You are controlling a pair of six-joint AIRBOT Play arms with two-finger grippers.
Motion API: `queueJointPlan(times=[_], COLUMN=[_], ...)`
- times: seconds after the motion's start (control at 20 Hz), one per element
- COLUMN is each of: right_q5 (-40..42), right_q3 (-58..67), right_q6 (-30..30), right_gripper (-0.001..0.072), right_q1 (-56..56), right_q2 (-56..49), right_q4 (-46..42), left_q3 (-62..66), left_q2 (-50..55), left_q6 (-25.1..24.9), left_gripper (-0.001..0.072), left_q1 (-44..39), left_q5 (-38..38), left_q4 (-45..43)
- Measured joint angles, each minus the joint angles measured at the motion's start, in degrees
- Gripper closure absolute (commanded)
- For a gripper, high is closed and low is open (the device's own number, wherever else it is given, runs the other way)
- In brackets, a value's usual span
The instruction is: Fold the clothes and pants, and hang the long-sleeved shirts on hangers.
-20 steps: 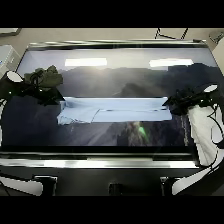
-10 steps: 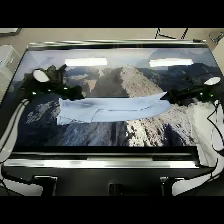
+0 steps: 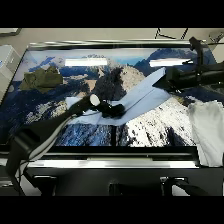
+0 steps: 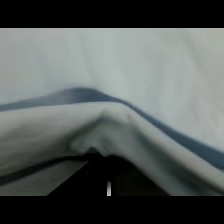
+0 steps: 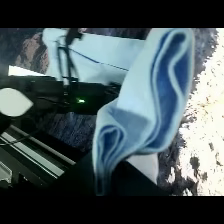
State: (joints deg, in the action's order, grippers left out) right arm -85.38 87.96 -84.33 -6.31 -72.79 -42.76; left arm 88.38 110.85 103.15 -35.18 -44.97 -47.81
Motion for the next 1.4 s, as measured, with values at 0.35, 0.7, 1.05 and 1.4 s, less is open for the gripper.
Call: queueJointPlan(times=[0.35, 0.7, 1.05, 1.4], right_q5=[5.2, 15.7, 27.8, 26.2], right_q3=[0.0, 0.0, 0.0, 0.0], right_q6=[-4.2, -1.3, 1.4, 4.9], right_gripper=[0.0665, 0.0664, 0.0016, 0.0029], right_q1=[3.0, 14.9, 29.9, 23.7], right_q2=[1.8, -10.9, -31.0, -34.9], right_q4=[1.5, 10.6, 26.8, 29.1], left_q3=[0.0, 0.0, 0.0, -0.2], left_q2=[3.5, -11.2, -35.0, -43.1], left_q6=[1.6, 1.9, -0.8, -3.9], left_gripper=[0.0689, 0.0686, 0.0685, 0.0684], left_q1=[-7.8, 13.4, 33.6, 37.2], left_q5=[17.4, 0.2, -13.7, -18.7], left_q4=[17.8, -13.2, -31.1, -34.2])
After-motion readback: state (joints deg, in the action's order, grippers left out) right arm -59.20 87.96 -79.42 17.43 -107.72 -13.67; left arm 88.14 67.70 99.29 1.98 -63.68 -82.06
